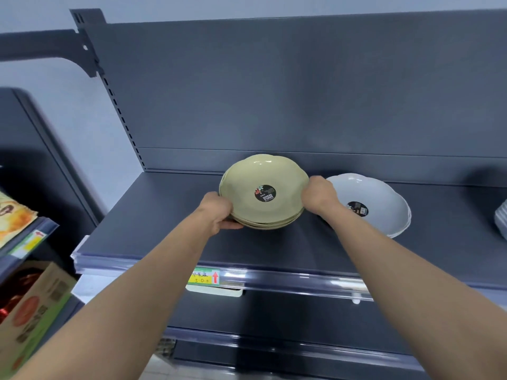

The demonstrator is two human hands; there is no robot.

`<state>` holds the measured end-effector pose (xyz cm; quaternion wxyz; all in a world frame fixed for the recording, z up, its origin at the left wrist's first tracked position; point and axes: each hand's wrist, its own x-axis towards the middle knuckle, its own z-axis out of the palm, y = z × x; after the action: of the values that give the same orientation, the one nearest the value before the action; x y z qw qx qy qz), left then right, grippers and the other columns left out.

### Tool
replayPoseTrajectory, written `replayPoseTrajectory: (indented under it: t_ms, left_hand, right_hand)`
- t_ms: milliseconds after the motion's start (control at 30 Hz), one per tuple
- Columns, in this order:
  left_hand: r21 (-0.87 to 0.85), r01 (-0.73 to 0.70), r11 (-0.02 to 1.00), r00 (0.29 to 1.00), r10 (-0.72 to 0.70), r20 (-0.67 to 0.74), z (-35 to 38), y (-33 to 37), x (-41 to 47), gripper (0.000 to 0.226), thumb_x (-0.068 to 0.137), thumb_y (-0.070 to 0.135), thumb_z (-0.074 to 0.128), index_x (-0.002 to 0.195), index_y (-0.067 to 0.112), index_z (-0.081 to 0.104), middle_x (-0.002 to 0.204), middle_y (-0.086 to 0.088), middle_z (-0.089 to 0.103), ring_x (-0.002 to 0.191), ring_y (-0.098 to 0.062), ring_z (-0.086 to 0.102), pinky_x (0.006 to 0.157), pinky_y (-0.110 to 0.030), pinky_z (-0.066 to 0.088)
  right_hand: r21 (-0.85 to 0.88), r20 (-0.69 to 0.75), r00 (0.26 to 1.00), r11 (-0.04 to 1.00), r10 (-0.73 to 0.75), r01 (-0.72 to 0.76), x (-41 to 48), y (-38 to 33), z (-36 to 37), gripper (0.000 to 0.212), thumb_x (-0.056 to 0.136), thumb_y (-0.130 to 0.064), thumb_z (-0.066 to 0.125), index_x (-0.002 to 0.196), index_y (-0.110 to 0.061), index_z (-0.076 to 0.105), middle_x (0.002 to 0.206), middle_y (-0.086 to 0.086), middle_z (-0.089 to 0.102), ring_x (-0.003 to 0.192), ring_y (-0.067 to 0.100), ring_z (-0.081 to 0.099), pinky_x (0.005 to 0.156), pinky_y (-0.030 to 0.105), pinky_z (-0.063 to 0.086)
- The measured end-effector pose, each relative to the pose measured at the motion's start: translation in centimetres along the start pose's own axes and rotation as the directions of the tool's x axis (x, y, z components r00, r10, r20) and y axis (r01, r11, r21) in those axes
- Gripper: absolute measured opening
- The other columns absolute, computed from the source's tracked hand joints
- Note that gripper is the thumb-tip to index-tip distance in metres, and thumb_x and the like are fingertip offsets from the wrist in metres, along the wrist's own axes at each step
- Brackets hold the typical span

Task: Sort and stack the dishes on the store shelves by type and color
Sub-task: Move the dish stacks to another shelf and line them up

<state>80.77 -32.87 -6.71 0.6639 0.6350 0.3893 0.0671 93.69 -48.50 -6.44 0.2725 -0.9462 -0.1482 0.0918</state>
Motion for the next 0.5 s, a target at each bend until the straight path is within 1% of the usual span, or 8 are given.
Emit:
replayPoseTrajectory:
  t_ms: [33,67,133,200,300,367,433,500]
  left_hand:
    - [0.002,0.001,1.000,1.000,-0.001,0.030,-0.4,-0.1,0.4,0.032,0.090,-0.015,0.037,0.114,0.000,0.051,0.104,-0.018,0.063,0.093,-0.035,0.064,0.063,-0.043,0.060]
    - [0.007,0.004,1.000,0.998,-0.004,0.060,-0.7,-0.1,0.8,0.029,0.090,-0.015,0.037,0.110,0.001,0.052,0.099,-0.017,0.064,0.093,-0.035,0.064,0.068,-0.045,0.059]
    - [0.018,0.015,1.000,0.993,-0.017,0.114,-1.1,-0.2,1.6,0.025,0.092,-0.015,0.038,0.098,0.003,0.054,0.090,-0.013,0.064,0.087,-0.032,0.064,0.076,-0.046,0.056]
    - [0.027,0.022,0.999,0.988,-0.026,0.150,-1.3,-0.3,2.4,0.027,0.092,-0.015,0.038,0.089,0.007,0.053,0.084,-0.011,0.063,0.077,-0.027,0.063,0.080,-0.046,0.054]
    - [0.024,0.019,1.000,0.983,-0.023,0.182,-1.6,-0.7,3.7,0.024,0.094,-0.013,0.039,0.102,0.005,0.053,0.085,-0.010,0.064,0.077,-0.025,0.064,0.081,-0.046,0.054]
    - [0.009,0.020,1.000,0.980,-0.021,0.200,-1.7,-0.9,4.3,0.021,0.098,-0.007,0.039,0.106,0.007,0.053,0.085,-0.009,0.064,0.083,-0.027,0.064,0.082,-0.046,0.054]
    - [0.017,0.028,0.999,0.976,-0.031,0.215,-1.9,-1.0,4.8,0.020,0.099,-0.003,0.040,0.107,0.009,0.053,0.086,-0.010,0.064,0.088,-0.031,0.064,0.082,-0.045,0.053]
    - [0.089,0.038,0.995,0.971,-0.058,0.233,-2.2,-1.1,5.1,0.017,0.100,0.002,0.040,0.108,0.009,0.054,0.086,-0.012,0.064,0.081,-0.031,0.064,0.079,-0.043,0.055]
  right_hand:
    - [-0.020,-0.004,0.999,0.999,0.033,-0.033,0.1,-0.2,0.4,0.028,0.089,0.000,0.040,0.107,0.001,0.060,0.115,0.021,0.064,0.108,0.039,0.059,0.074,0.033,0.042]
    - [-0.031,-0.006,0.998,0.998,0.062,-0.062,0.2,-0.3,0.8,0.031,0.089,0.000,0.040,0.112,0.002,0.059,0.118,0.020,0.064,0.109,0.038,0.059,0.076,0.033,0.042]
    - [-0.041,-0.016,0.994,0.994,0.105,-0.106,0.4,-0.4,1.2,0.031,0.090,-0.003,0.041,0.115,0.001,0.058,0.119,0.019,0.063,0.110,0.037,0.058,0.078,0.033,0.043]
    - [-0.045,-0.028,0.989,0.988,0.148,-0.149,0.5,-0.5,1.6,0.031,0.090,-0.006,0.041,0.116,0.000,0.057,0.119,0.018,0.063,0.110,0.037,0.058,0.076,0.032,0.040]
    - [-0.048,-0.057,0.978,0.978,0.201,-0.203,0.5,-0.7,2.2,0.034,0.089,-0.007,0.042,0.119,-0.001,0.057,0.121,0.017,0.062,0.111,0.036,0.058,0.082,0.034,0.045]
    - [-0.055,-0.070,0.970,0.969,0.235,-0.239,0.5,-0.7,2.5,0.036,0.089,-0.007,0.042,0.122,-0.002,0.056,0.124,0.017,0.061,0.114,0.036,0.058,0.090,0.036,0.046]
    - [-0.054,-0.077,0.963,0.964,0.257,-0.261,0.5,-0.7,2.8,0.037,0.089,-0.008,0.041,0.123,-0.002,0.055,0.126,0.017,0.060,0.116,0.036,0.057,0.092,0.037,0.046]
    - [-0.059,-0.077,0.962,0.961,0.264,-0.268,0.4,-0.7,3.0,0.037,0.090,-0.007,0.040,0.123,-0.002,0.056,0.125,0.018,0.060,0.115,0.036,0.057,0.092,0.037,0.046]
